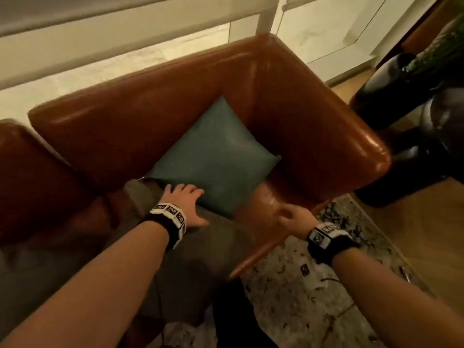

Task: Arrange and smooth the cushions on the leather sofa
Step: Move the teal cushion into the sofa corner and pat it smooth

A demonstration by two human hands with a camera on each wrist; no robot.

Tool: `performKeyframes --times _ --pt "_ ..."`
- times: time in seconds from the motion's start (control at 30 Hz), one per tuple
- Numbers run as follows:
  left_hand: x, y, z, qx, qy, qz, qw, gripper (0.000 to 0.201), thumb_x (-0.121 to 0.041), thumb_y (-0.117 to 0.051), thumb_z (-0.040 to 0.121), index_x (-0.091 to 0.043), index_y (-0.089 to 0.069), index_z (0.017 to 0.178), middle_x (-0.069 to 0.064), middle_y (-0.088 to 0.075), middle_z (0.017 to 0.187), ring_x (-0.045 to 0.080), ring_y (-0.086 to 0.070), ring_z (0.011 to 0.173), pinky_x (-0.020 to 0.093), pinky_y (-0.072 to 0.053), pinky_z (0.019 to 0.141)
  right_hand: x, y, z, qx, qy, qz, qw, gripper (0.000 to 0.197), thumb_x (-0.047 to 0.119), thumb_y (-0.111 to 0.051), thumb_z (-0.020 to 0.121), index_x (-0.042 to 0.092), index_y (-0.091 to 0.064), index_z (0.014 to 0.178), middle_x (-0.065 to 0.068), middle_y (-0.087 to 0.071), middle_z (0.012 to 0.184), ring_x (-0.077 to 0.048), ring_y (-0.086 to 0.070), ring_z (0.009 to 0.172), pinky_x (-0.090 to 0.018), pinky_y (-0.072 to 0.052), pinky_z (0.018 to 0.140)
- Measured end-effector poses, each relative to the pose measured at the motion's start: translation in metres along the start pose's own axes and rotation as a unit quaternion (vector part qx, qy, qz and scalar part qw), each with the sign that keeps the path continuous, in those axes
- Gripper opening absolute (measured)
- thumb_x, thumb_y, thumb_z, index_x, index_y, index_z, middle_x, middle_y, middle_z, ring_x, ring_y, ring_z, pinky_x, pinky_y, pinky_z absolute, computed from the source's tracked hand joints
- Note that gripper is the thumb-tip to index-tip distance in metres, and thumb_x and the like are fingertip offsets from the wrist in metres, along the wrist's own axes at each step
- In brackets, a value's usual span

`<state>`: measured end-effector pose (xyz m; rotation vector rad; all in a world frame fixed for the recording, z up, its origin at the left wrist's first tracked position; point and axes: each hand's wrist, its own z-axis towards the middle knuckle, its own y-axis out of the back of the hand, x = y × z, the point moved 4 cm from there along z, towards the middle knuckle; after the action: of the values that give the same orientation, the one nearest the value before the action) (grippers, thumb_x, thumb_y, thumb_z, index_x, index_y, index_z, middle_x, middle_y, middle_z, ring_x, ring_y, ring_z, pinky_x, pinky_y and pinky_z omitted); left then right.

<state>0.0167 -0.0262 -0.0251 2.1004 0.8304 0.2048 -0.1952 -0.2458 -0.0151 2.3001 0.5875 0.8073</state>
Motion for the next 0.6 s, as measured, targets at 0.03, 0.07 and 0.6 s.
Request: performKeyframes --times 0.03,0.07,0.6 --pt "0.001 -0.01 0.015 0.042 0.009 0.015 0.999 0.11 -0.082 -0.06 0.064 -0.033 -0.017 0.154 -0.003 -0.019 0.161 0.028 -0.017 0.148 0.057 -0.008 0.119 0.008 0.02 0.035 -0.028 0.025 -0.002 0.999 0.025 0.021 -0.058 0.092 0.019 -0.066 0.115 -0.001 -0.067 0.112 -0.019 -0.062 0.1 -0.022 -0.041 0.08" --pt "0.002 -0.019 0.026 0.074 0.015 0.031 0.997 0.118 -0.086 -0.06 0.059 -0.034 -0.013 0.154 -0.003 -0.016 0.162 0.028 -0.015 0.149 0.058 -0.006 0.119 0.019 0.04 0.062 -0.042 0.032 0.002 0.999 0.023 0.021 -0.059 0.091 0.02 -0.067 0.112 0.0 -0.066 0.106 -0.018 -0.061 0.097 -0.021 -0.039 0.077" --pt "0.017 -0.03 0.027 0.162 0.038 0.048 0.985 0.111 -0.065 -0.076 0.06 -0.032 -0.021 0.15 0.0 -0.039 0.148 0.027 -0.027 0.139 0.058 -0.01 0.113 0.084 0.052 0.291 -0.05 0.002 0.13 0.99 0.068 0.061 -0.082 0.062 0.02 -0.064 0.112 0.001 -0.07 0.11 -0.023 -0.065 0.102 -0.033 -0.051 0.087"
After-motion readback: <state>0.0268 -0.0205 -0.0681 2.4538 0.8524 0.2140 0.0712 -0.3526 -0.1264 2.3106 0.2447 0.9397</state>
